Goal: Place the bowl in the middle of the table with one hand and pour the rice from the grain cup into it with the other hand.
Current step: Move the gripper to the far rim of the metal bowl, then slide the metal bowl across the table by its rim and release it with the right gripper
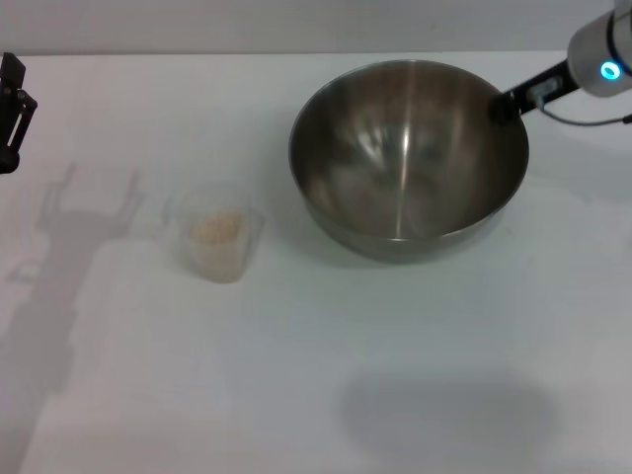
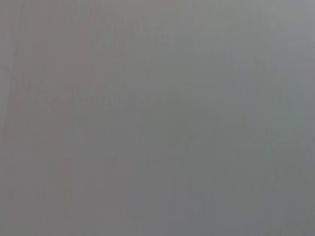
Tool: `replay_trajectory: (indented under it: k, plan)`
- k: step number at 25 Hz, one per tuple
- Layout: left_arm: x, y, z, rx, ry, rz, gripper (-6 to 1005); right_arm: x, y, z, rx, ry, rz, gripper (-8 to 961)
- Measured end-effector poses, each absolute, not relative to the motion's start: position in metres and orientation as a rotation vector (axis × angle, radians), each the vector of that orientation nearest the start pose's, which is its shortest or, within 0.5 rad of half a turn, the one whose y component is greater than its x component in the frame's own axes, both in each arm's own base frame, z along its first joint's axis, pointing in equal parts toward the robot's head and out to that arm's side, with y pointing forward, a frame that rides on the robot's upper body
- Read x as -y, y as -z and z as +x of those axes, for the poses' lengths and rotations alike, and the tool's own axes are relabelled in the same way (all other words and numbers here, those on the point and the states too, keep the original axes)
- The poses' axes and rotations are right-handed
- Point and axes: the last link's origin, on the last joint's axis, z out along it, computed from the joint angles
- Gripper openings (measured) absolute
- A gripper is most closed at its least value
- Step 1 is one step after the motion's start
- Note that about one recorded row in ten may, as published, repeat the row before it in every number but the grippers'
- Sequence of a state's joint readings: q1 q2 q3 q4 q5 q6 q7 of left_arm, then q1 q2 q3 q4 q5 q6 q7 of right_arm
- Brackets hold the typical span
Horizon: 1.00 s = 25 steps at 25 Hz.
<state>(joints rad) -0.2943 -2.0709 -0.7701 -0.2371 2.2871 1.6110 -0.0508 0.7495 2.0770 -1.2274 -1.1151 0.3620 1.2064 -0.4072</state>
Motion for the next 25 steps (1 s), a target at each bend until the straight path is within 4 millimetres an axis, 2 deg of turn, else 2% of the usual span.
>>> replay_trajectory:
  k: [4, 9, 12, 25]
  plan:
    - [-0.275, -0.011, -0.3, 0.207, 0.942, -1.466, 832, -0.424, -0.034, 0.174, -0.957, 0.132, -2.234, 80]
    - [-0.276, -0.011, -0.299, 0.206, 0.943, -1.468, 832, -0.416, -0.038, 0.166, -0.901, 0.037, -2.292, 42]
    - [-0.277, -0.012, -0.299, 0.205, 0.944, -1.467, 832, -0.411, -0.038, 0.167, -0.889, 0.012, -2.324, 14]
    - [-0.276, -0.011, -0.298, 0.207, 0.949, -1.464, 831, -0.393, -0.045, 0.162, -0.831, -0.088, -2.406, 29]
